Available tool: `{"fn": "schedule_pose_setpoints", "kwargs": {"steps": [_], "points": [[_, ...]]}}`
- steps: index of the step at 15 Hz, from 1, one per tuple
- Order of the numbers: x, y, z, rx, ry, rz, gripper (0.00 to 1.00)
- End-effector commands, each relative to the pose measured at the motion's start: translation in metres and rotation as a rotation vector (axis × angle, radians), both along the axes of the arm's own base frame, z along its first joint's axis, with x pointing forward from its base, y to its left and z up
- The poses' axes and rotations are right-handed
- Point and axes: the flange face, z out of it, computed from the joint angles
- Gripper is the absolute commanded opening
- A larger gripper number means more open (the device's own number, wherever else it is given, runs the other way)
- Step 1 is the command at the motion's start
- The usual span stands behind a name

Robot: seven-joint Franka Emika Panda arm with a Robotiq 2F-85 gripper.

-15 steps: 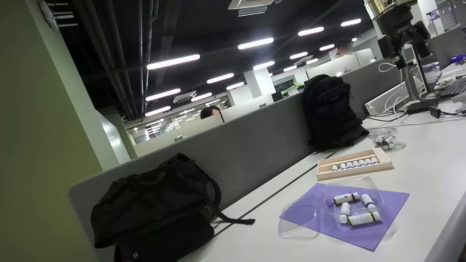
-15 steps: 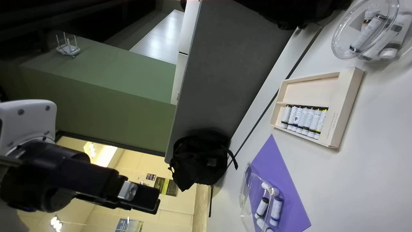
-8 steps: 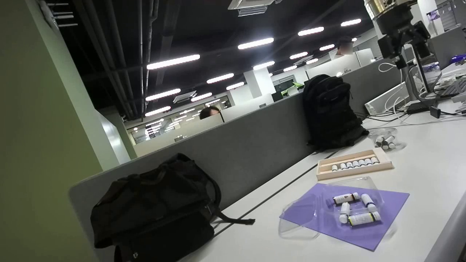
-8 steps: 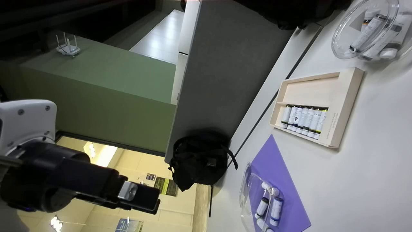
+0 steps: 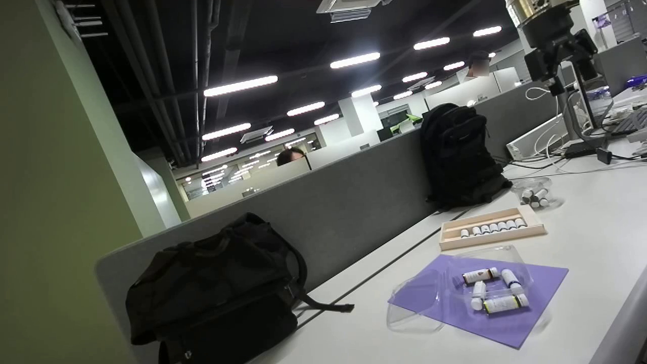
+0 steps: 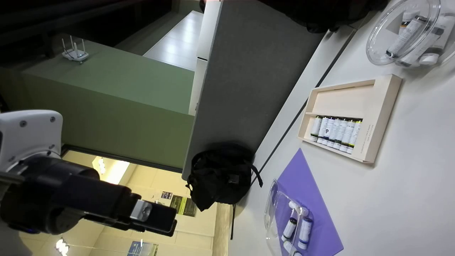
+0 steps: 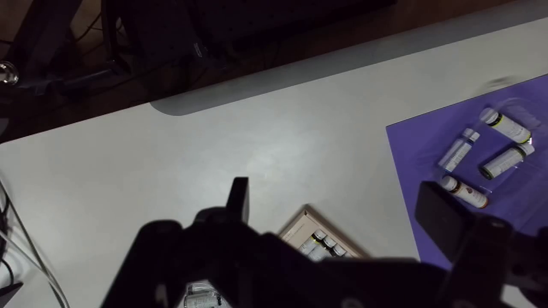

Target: Remove one bottle from the container and put it on the table

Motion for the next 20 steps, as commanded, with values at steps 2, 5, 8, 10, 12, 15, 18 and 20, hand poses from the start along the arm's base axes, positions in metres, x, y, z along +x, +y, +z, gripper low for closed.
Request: {"fn": "schedule_pose_setpoints", "kwargs": {"steps": [2, 5, 8, 10, 12, 15, 18, 20], "points": [[0.000, 0.000, 0.000, 0.000, 0.001, 0.000, 1.00], [0.014, 0.002, -0.005, 0.005, -0.006, -0.016, 1.00], [0.062, 0.017, -0.025, 0.029, -0.070, -0.062, 1.00], [0.101, 0.040, -0.051, 0.047, -0.103, -0.068, 1.00], [0.131, 0.069, -0.079, 0.081, -0.092, -0.090, 1.00], [0.171, 0.128, -0.116, 0.142, -0.016, -0.206, 1.00], [0.191, 0.188, -0.144, 0.203, 0.084, -0.248, 1.00], [0.179, 0.185, -0.147, 0.194, 0.059, -0.205, 1.00]]}}
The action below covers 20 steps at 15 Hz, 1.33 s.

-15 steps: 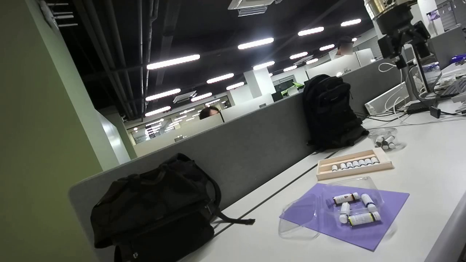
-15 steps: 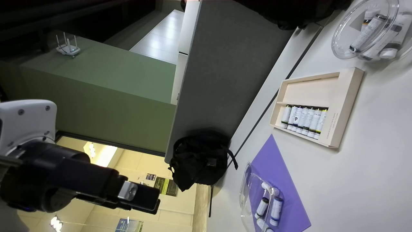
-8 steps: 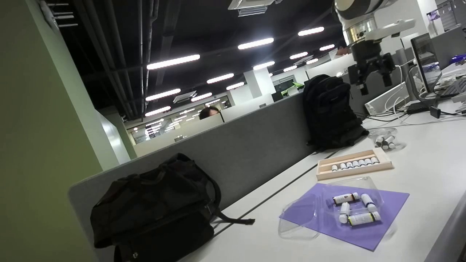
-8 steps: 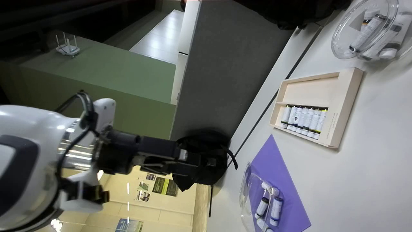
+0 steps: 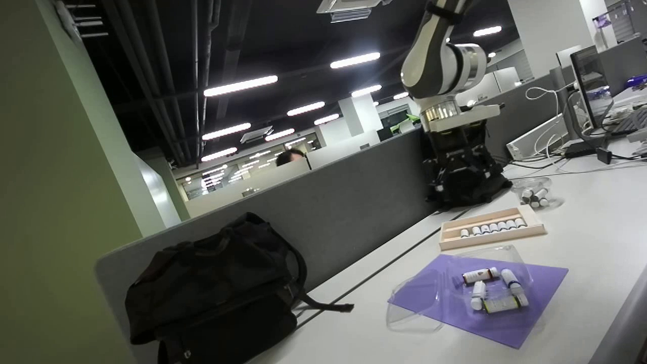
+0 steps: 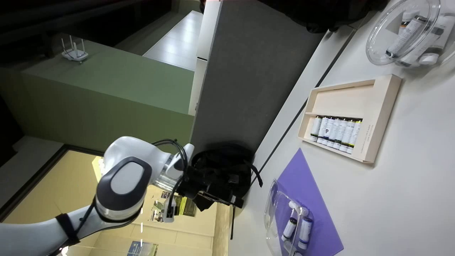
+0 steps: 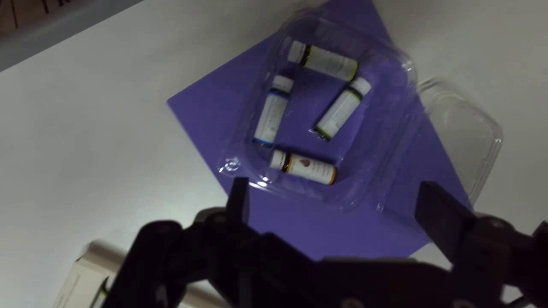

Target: Remove one bottle from the container and put it on the table

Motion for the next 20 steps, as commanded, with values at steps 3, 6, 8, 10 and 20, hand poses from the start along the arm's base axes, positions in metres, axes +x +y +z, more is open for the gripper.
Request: {"fn": "schedule_pose_setpoints", "kwargs": {"steps": [3, 6, 8, 10, 20], "points": [[0.003, 0.010, -0.011, 0.001, 0.013, 0.015, 1.00], [0.003, 0.000, -0.006, 0.002, 0.003, 0.004, 1.00], [0.006, 0.004, -0.015, 0.003, 0.020, -0.009, 1.00], [0.009, 0.020, -0.036, 0.023, 0.043, -0.065, 1.00], [0.007, 0.060, -0.129, 0.007, 0.176, -0.170, 1.00]]}}
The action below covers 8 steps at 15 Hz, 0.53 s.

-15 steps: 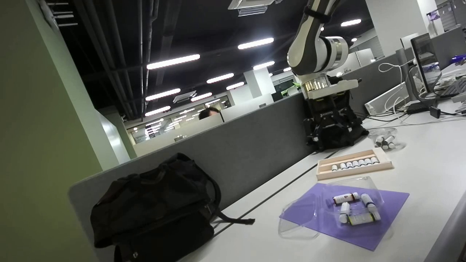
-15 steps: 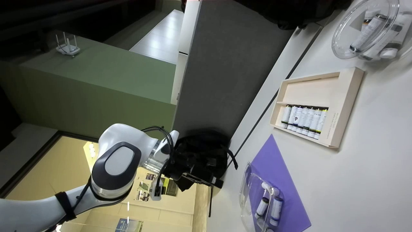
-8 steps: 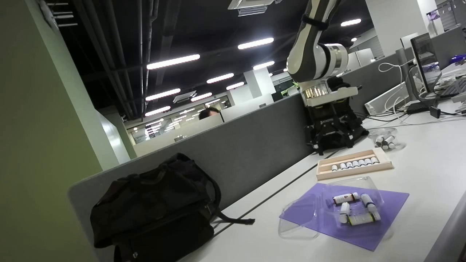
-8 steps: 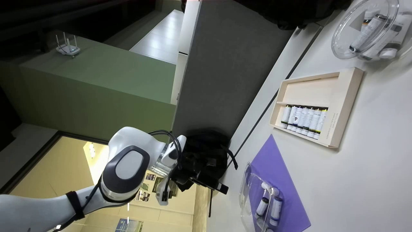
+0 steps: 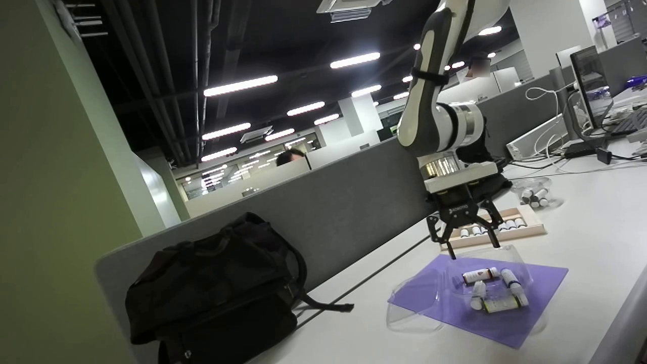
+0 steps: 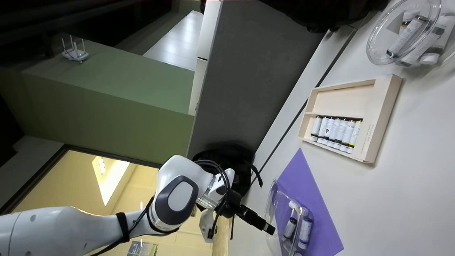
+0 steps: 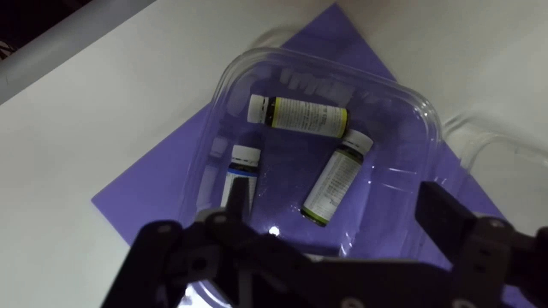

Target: Remove one bottle from the container and put it on the table

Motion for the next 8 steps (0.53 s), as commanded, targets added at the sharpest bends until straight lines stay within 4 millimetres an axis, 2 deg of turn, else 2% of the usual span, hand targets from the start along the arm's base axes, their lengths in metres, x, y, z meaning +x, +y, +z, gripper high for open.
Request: {"fn": "schedule_pose_setpoints", "kwargs": {"steps": [1, 8], "points": [[0.008, 0.005, -0.018, -0.015, 0.047, -0.048, 1.00], [0.013, -0.015, -0.064, -0.042, 0.103, -0.082, 1.00]]}}
